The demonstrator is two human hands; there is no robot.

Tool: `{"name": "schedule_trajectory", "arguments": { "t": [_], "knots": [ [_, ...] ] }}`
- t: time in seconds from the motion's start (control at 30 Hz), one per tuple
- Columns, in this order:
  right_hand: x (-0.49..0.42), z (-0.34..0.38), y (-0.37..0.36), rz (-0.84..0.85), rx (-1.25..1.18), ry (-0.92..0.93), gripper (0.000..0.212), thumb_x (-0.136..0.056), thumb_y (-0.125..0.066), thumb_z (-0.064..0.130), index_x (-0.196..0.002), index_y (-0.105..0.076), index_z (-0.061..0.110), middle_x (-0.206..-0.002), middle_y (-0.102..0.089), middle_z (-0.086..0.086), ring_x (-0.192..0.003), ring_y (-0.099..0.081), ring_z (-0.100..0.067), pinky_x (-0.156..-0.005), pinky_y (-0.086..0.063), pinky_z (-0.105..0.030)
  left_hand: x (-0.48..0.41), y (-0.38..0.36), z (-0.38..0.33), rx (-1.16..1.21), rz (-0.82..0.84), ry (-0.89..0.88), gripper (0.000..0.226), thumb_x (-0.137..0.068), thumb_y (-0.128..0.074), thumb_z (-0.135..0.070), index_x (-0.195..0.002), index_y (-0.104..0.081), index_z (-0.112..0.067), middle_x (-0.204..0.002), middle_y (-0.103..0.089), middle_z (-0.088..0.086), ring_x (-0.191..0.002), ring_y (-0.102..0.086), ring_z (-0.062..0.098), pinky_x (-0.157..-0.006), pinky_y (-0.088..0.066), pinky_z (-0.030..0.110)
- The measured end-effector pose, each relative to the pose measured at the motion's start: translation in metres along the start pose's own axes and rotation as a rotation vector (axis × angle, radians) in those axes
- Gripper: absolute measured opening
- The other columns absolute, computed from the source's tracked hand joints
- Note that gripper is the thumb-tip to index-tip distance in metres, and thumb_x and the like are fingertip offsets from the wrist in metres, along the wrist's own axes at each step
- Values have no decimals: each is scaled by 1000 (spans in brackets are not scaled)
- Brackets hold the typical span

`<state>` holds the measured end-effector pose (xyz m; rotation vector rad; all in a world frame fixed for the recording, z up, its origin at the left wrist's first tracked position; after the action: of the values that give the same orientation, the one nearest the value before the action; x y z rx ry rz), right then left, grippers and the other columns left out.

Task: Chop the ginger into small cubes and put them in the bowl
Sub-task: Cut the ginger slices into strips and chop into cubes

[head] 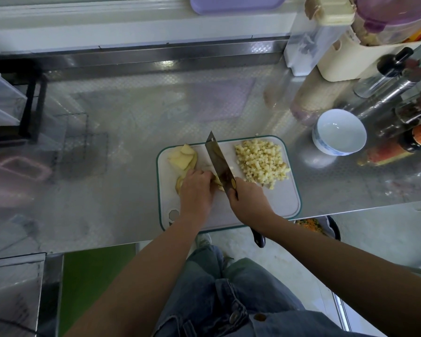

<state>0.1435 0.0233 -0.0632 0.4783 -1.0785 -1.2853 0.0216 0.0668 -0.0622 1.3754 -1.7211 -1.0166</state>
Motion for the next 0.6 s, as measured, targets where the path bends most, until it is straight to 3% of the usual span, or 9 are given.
{"name": "schedule_trajectory", "arguments": {
  "t": [0.47, 0.6],
  "knots": [
    [-9, 3, -15, -2, -48, -33, 17, -98, -42, 21, -97, -49, 6, -77, -54, -10, -68, -53, -27, -57, -40, -34, -2, -1, 5, 74, -36, 11, 1, -74, -75, -8, -74, -75, -9, -73, -66, 10, -82, -54, 28, -64, -36, 31],
    [-11, 2, -16, -10, -36, -28, 17, -98, -42, 22, -98, -49, 7, -78, -56, -10, -69, -53, -29, -58, -41, -36, -5, -1, 2, 51, -21, -1, 5, -77, -72, -11, -74, -75, -10, -73, -66, 10, -83, -54, 28, -68, -39, 33]
  ]
}}
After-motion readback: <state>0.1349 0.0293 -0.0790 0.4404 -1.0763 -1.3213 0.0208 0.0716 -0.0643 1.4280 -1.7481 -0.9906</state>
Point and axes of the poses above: each hand's wrist, its own x-axis away from the middle knuckle, its own y-axis out of the back of the hand, z = x × y, the point moved 8 cm from there along -x, towards the middle knuckle
